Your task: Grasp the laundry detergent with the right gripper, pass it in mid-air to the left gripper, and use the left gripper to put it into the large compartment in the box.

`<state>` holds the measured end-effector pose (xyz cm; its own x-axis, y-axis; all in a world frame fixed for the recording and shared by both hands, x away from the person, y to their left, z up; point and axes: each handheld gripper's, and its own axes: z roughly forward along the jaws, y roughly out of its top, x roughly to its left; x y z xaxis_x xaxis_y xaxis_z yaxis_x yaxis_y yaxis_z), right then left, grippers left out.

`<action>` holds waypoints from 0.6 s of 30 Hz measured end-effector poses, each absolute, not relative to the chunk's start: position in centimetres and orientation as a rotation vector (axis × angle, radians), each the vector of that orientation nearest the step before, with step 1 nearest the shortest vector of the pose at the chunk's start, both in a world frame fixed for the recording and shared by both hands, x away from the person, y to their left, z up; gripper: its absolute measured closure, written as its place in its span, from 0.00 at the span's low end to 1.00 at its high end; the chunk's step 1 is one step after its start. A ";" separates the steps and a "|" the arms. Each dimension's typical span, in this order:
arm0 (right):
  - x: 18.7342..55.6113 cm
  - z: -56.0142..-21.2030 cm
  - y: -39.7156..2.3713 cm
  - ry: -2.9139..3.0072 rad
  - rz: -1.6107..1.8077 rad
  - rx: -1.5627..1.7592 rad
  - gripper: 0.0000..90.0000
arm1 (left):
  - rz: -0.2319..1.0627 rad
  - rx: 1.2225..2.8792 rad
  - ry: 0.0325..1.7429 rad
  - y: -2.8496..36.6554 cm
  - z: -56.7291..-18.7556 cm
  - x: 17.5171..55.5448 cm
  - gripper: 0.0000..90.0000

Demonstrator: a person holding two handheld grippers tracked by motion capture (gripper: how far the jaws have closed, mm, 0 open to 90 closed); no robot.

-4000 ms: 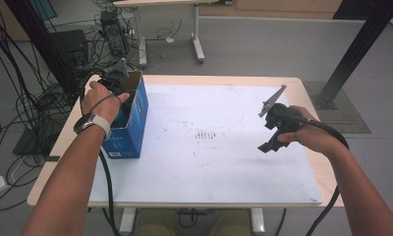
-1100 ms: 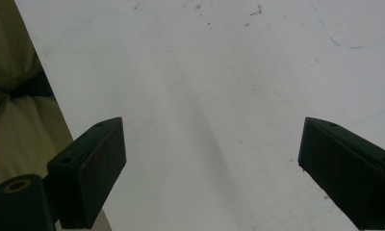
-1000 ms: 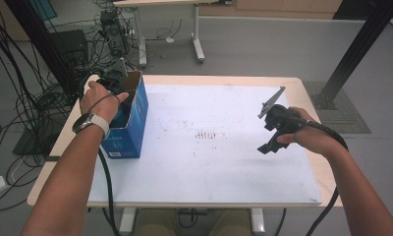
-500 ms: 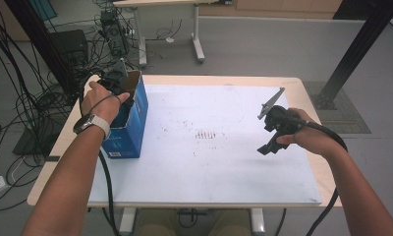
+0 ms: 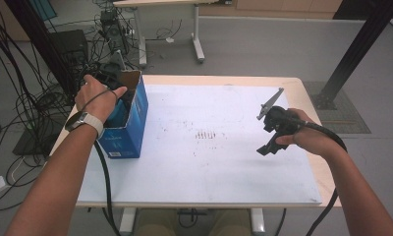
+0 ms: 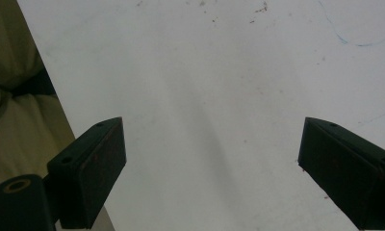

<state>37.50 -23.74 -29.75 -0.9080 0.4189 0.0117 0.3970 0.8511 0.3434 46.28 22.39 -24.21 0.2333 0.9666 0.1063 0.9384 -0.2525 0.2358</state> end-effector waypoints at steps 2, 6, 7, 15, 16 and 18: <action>37.5 -29.7 -23.7 2.962 0.525 0.647 0.11 | 0.353 2.375 1.818 22.3 -23.6 46.2 0.21; 37.4 -29.4 -23.7 2.955 0.524 0.653 0.11 | 0.372 2.408 1.783 21.8 -22.5 45.8 0.18; 37.4 -29.3 -23.7 2.955 0.522 0.654 0.11 | 0.371 2.405 1.770 21.7 -22.2 45.7 0.17; 37.1 -29.0 -23.9 2.950 0.513 0.656 0.11 | 0.346 2.423 1.617 20.6 -18.3 44.6 0.14; 37.0 -29.0 -23.9 2.950 0.513 0.657 0.11 | 0.349 2.434 1.590 20.5 -18.0 44.5 0.13; 36.9 -28.9 -24.0 2.949 0.512 0.659 0.10 | 0.355 2.451 1.537 20.0 -16.9 44.1 0.13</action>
